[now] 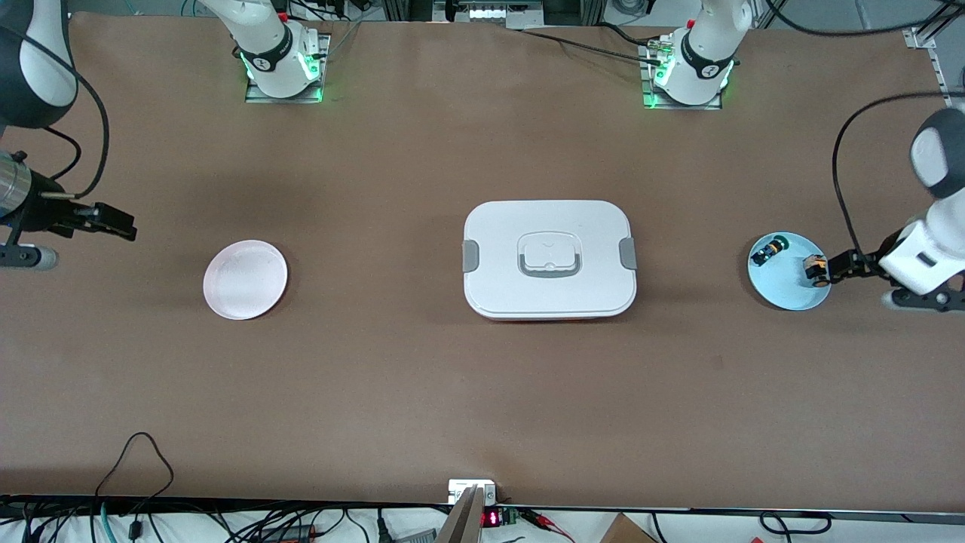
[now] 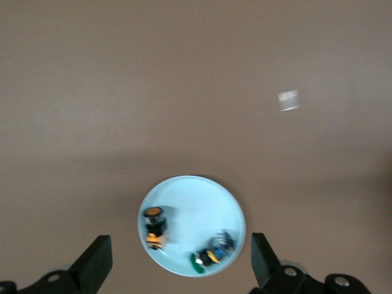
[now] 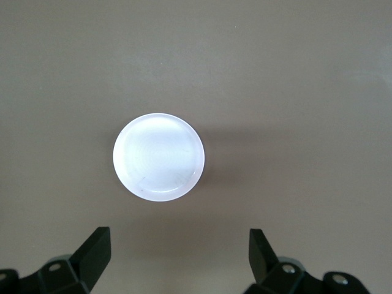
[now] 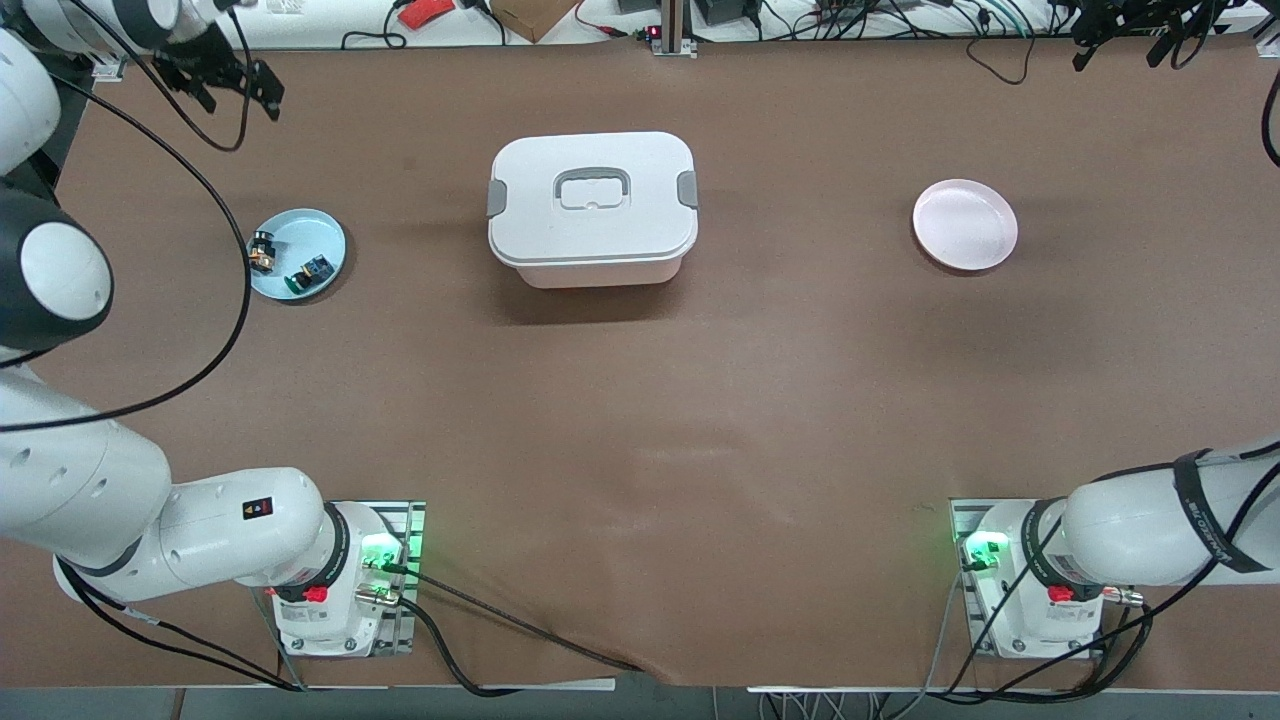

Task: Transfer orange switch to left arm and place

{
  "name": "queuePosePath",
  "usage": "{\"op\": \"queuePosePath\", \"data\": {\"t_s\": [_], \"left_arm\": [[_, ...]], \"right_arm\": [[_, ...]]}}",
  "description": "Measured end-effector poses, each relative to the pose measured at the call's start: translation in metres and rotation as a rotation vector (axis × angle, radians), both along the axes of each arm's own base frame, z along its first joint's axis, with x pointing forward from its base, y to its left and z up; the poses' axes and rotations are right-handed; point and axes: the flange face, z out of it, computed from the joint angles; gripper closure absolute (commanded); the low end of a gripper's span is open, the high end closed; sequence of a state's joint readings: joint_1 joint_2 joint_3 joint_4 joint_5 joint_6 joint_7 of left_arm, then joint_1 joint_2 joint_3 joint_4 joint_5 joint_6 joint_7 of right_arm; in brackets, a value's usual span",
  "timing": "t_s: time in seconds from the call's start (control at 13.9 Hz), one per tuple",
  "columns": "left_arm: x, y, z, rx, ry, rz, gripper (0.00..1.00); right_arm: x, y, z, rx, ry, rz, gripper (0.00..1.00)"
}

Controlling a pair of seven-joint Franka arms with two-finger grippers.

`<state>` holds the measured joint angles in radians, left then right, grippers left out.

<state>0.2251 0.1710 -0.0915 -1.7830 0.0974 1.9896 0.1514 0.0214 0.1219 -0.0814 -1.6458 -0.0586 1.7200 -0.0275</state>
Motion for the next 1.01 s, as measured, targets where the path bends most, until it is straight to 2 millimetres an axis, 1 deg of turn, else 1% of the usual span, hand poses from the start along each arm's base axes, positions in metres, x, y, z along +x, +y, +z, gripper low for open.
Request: {"op": "queuePosePath", "data": {"t_s": [0.22,0.36,0.43,0.5,0.58,0.79,1.01], "left_arm": [[-0.026,-0.031,0.074,-0.028,0.004,-0.012,0.0],[-0.036,-0.045,0.109,-0.025,0.0,-0.017,0.0],[-0.039,-0.049,0.121,-0.025,-0.001,-0.009,0.0],[-0.04,-0.05,0.128,-0.026,0.0,0.008,0.0],[-0.041,-0.05,0.128,-0.028,0.009,0.029,0.0],[-0.041,-0.056,0.122,-0.036,0.033,0.058,0.0],[-0.04,-0.061,0.123,-0.065,0.031,0.061,0.0]], "right_arm": [[-0.014,0.003,0.023,0.007,-0.035,0.003,0.0],[-0.016,0.004,0.027,0.014,-0.043,0.003,0.0],[-0.016,0.004,0.027,0.015,-0.042,0.004,0.0],[-0.017,0.005,0.026,0.016,-0.039,0.004,0.0],[-0.017,0.005,0.025,0.016,-0.035,0.005,0.0],[-0.017,0.01,0.027,0.017,-0.038,0.013,0.0],[-0.016,0.015,0.029,0.017,-0.041,0.021,0.0]]}}
